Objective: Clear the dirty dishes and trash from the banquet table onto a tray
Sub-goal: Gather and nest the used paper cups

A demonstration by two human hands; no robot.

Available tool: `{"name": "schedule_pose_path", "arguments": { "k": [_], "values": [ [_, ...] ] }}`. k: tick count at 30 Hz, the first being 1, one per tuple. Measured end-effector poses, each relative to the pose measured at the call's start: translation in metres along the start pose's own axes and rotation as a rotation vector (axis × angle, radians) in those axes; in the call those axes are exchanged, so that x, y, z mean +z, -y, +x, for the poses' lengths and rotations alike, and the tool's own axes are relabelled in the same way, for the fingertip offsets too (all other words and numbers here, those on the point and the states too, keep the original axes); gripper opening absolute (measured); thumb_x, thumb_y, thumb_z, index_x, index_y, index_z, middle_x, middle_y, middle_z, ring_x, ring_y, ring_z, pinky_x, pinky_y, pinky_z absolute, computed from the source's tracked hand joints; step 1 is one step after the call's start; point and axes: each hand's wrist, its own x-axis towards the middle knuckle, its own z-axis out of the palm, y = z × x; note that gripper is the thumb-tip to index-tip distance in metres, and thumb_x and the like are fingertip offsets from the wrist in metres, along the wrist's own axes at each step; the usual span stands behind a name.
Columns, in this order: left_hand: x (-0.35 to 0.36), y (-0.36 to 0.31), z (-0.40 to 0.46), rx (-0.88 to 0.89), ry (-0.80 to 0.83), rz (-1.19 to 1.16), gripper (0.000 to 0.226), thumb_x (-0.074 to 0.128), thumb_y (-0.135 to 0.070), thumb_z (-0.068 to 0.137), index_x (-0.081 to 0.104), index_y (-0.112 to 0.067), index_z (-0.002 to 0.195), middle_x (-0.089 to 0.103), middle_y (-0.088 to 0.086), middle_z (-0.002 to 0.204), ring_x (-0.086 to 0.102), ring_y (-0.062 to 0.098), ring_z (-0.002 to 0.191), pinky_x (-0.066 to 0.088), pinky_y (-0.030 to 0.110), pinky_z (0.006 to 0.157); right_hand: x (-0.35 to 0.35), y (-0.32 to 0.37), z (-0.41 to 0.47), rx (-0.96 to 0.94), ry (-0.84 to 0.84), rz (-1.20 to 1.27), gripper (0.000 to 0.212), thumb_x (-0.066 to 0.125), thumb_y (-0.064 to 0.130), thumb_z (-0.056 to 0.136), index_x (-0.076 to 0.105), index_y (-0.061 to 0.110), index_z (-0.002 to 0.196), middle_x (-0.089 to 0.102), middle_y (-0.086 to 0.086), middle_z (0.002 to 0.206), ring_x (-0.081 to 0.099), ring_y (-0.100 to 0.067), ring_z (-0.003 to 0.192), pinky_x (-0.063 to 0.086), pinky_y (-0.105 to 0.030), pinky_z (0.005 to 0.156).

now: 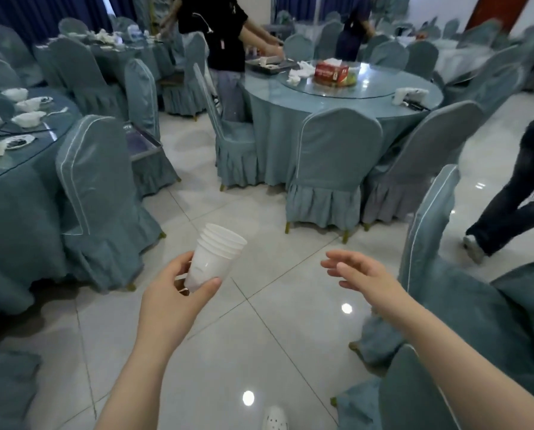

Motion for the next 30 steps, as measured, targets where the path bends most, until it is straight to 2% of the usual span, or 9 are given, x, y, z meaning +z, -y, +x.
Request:
{"name": "schedule_pose_path", "arguments": {
  "k": [6, 10, 15, 18, 20, 24, 26, 30],
  "values": [
    [0.093, -0.063, 0.136, 0.134, 0.134, 0.008, 0.047, 0.078, -0.033, 0.071, 0.055, -0.048, 0.109, 0.061, -0.026, 0.105, 0.062, 0.001, 0.089, 0.044, 0.016, 0.066, -0.089, -0.005, 0.094, 0.016, -0.218, 0.096, 0.022, 0.051, 0.02, 0.097, 0.063, 0.023, 0.115, 0.07, 0.011, 0.111, 0.061, -0.007, 0.109, 0.051, -0.029, 0.09],
    [0.166, -0.096, 0.203, 0.227, 0.281, 0.017, 0.047, 0.079, -0.037, 0.071, 0.056, -0.047, 0.11, 0.063, -0.028, 0.103, 0.061, -0.003, 0.088, 0.045, 0.017, 0.068, -0.13, -0.01, 0.132, 0.034, -0.385, 0.203, 0.021, 0.051, 0.019, 0.096, 0.064, 0.023, 0.112, 0.071, 0.008, 0.109, 0.064, -0.009, 0.104, 0.052, -0.031, 0.087],
    [0.261, -0.123, 0.267, 0.28, 0.463, -0.012, 0.042, 0.076, -0.044, 0.066, 0.054, -0.061, 0.097, 0.062, -0.037, 0.097, 0.061, -0.008, 0.085, 0.045, 0.016, 0.065, -0.188, -0.036, 0.15, 0.089, -0.577, 0.172, 0.025, 0.062, 0.011, 0.089, 0.065, 0.025, 0.109, 0.072, 0.01, 0.106, 0.066, -0.006, 0.1, 0.052, -0.026, 0.082],
    [0.321, -0.136, 0.306, 0.318, 0.57, -0.033, 0.046, 0.077, -0.041, 0.065, 0.057, -0.053, 0.106, 0.065, -0.028, 0.101, 0.063, -0.002, 0.088, 0.053, 0.029, 0.071, -0.227, -0.054, 0.156, 0.145, -0.796, 0.261, 0.021, 0.057, 0.004, 0.091, 0.065, 0.02, 0.102, 0.074, 0.003, 0.102, 0.066, -0.011, 0.095, 0.047, -0.023, 0.074],
    [0.358, -0.145, 0.329, 0.369, 0.658, -0.028, 0.045, 0.078, -0.035, 0.068, 0.058, -0.052, 0.104, 0.064, -0.029, 0.099, 0.062, -0.006, 0.086, 0.052, 0.029, 0.066, -0.246, -0.061, 0.156, 0.183, -0.963, 0.329, 0.02, 0.053, 0.001, 0.093, 0.065, 0.016, 0.1, 0.073, -0.002, 0.102, 0.066, -0.014, 0.088, 0.047, -0.023, 0.071],
    [0.433, -0.177, 0.369, 0.519, 0.829, 0.0, 0.052, 0.078, -0.036, 0.069, 0.059, -0.041, 0.117, 0.064, -0.023, 0.104, 0.06, -0.001, 0.092, 0.043, 0.018, 0.068, -0.279, -0.072, 0.15, 0.241, -1.194, 0.381, 0.019, 0.054, 0.001, 0.093, 0.066, 0.014, 0.1, 0.074, -0.003, 0.098, 0.068, -0.016, 0.089, 0.052, -0.028, 0.08],
    [0.473, -0.198, 0.381, 0.579, 0.907, -0.012, 0.052, 0.078, -0.036, 0.07, 0.059, -0.04, 0.118, 0.064, -0.023, 0.104, 0.058, -0.003, 0.09, 0.041, 0.015, 0.067, -0.293, -0.079, 0.147, 0.247, -1.291, 0.378, 0.018, 0.057, 0.002, 0.092, 0.067, 0.015, 0.1, 0.074, -0.002, 0.099, 0.069, -0.015, 0.091, 0.052, -0.03, 0.082],
    [0.54, -0.236, 0.377, 0.631, 1.082, -0.065, 0.048, 0.077, -0.036, 0.07, 0.057, -0.045, 0.113, 0.062, -0.024, 0.104, 0.056, -0.003, 0.095, 0.045, 0.025, 0.075, -0.314, -0.097, 0.13, 0.323, -1.44, 0.327, 0.02, 0.064, 0.005, 0.087, 0.068, 0.02, 0.099, 0.075, 0.004, 0.098, 0.069, -0.013, 0.096, 0.051, -0.032, 0.086]
  ]
}}
